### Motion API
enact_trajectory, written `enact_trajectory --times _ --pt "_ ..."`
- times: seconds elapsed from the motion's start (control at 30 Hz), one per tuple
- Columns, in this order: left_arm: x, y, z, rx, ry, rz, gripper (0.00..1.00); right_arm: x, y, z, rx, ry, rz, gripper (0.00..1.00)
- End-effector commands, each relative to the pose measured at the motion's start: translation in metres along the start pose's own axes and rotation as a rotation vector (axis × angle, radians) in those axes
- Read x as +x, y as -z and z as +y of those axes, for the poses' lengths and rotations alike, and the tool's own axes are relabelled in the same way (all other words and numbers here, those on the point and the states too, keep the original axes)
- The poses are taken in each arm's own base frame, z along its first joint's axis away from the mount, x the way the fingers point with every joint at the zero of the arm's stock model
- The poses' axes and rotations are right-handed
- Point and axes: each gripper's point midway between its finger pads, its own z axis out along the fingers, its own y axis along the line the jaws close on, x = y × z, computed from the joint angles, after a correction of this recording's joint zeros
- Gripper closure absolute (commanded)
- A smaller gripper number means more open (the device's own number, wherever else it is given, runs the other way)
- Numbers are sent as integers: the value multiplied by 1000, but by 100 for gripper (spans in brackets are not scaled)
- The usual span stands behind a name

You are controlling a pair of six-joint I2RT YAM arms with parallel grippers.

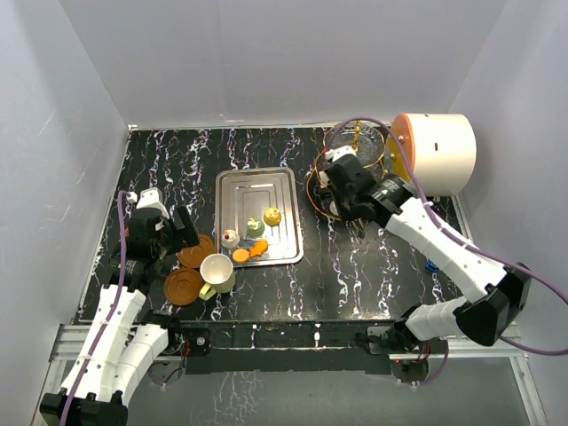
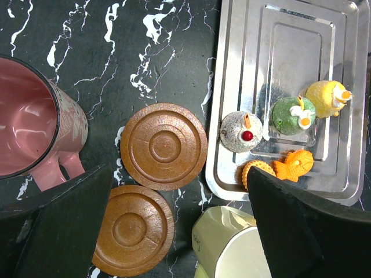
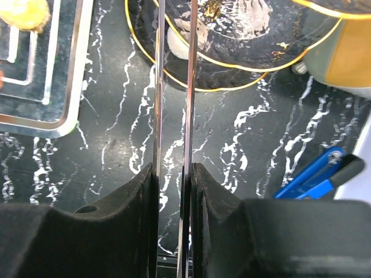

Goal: Serve the afternoon tea
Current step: Adjust the desert at the desert table.

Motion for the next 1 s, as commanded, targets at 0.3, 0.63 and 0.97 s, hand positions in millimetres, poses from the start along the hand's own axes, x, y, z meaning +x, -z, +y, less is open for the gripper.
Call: enact_trajectory --times 0.3,0.63,0.97 --pt "-4 0 -3 13 -10 -7 1 -32 24 -19 357 146 -24 81" --pt "-2 -1 -3 11 -11 -1 1 -28 6 -3 309 206 20 71" --pt "-3 0 -3 14 -10 -5 1 -46 18 5 238 188 -28 61"
